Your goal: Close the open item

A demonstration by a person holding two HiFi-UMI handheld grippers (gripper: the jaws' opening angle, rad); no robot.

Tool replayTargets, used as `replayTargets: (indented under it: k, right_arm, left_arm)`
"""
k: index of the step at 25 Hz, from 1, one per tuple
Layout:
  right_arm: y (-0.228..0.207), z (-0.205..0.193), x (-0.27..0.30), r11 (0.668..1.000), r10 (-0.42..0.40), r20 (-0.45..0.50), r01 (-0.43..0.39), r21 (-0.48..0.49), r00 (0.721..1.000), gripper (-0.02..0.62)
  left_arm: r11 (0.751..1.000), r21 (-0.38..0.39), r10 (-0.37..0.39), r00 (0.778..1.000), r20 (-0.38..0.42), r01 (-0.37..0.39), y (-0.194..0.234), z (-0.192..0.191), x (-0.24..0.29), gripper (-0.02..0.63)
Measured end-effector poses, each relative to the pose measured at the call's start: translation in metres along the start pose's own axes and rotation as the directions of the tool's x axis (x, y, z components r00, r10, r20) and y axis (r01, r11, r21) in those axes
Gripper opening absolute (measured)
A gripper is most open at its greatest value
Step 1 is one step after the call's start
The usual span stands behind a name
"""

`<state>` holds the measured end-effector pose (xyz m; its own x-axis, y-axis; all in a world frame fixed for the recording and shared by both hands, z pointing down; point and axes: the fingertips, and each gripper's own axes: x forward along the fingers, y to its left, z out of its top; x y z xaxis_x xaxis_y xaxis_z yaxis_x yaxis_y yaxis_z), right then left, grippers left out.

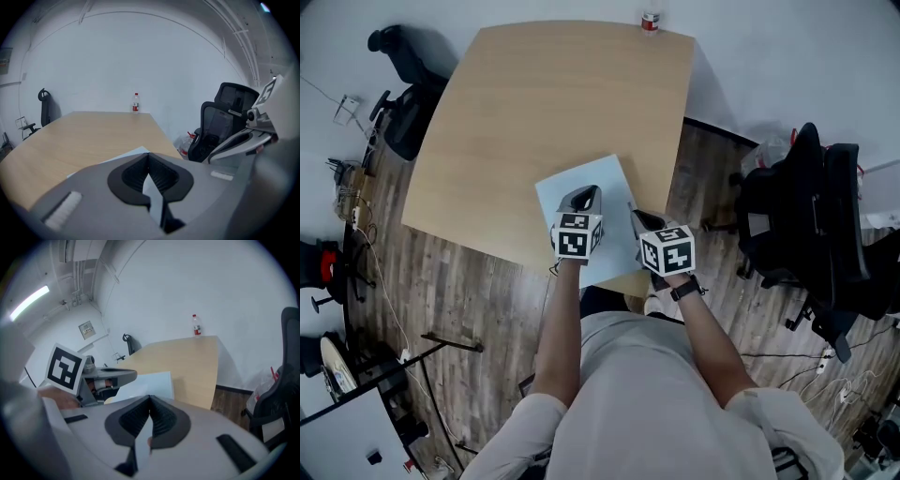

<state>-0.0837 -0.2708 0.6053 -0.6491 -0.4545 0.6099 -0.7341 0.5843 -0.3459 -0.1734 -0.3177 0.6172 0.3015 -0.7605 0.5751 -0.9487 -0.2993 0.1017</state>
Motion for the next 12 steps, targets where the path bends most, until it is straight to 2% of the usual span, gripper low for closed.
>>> replayTargets:
  k: [6, 12]
  right_arm:
    - [0.025, 0.047, -0.036, 0.996, 0.024, 0.138, -0.012, -0.088, 0.99, 0.012]
    - [0.05, 0.089, -0.076, 0.981, 0.051, 0.271, 0.002, -0.193, 0.961, 0.012]
  left_arm:
    - [0.999, -0.01, 0.041, 0.993, 0.112, -0.04, -0.013, 0.038, -0.054, 0.009]
    - [0.993, -0.029, 0.114, 0.966, 0.234, -0.111, -0.024, 0.076, -0.117, 0.009]
